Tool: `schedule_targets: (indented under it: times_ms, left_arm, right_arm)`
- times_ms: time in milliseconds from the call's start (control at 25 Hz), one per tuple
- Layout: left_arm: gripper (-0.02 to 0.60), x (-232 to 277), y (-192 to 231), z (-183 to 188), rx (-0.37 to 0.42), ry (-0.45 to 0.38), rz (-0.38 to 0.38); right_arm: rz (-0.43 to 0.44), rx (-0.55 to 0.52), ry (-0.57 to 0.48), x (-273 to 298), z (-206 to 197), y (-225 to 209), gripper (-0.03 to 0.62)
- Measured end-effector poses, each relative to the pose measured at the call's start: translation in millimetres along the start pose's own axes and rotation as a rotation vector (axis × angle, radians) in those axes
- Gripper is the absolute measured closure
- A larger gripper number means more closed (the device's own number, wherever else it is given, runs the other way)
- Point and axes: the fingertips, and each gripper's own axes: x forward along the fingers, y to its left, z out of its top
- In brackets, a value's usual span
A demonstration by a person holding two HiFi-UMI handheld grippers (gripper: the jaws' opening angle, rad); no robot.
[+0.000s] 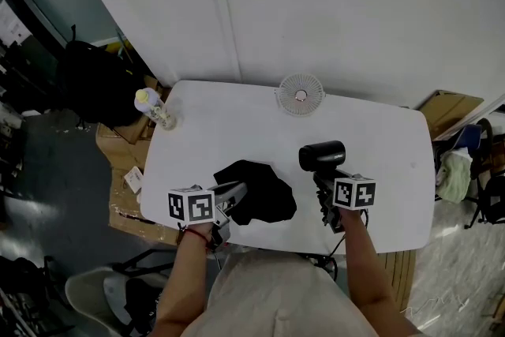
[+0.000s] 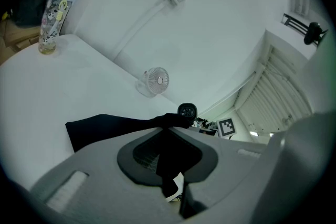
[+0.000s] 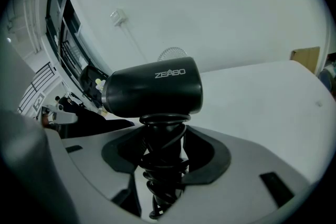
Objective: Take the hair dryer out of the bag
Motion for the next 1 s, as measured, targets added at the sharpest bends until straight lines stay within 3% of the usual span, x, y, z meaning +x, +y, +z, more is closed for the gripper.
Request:
schedule_targets:
  times_ms: [320, 1000]
  left_arm:
    - [0.545, 1.3, 1.4, -5.0, -0.001, 0.018, 0.007]
    - [0.545, 3.8, 1.5, -8.2, -0.013, 0.019, 0.017]
  right_arm:
    - [-0.123, 0.061, 0.086, 27.2, -25.7, -45.9, 0.379]
    - [-0.185, 0.153, 0.153, 51.9, -50.0, -62.6, 0.376]
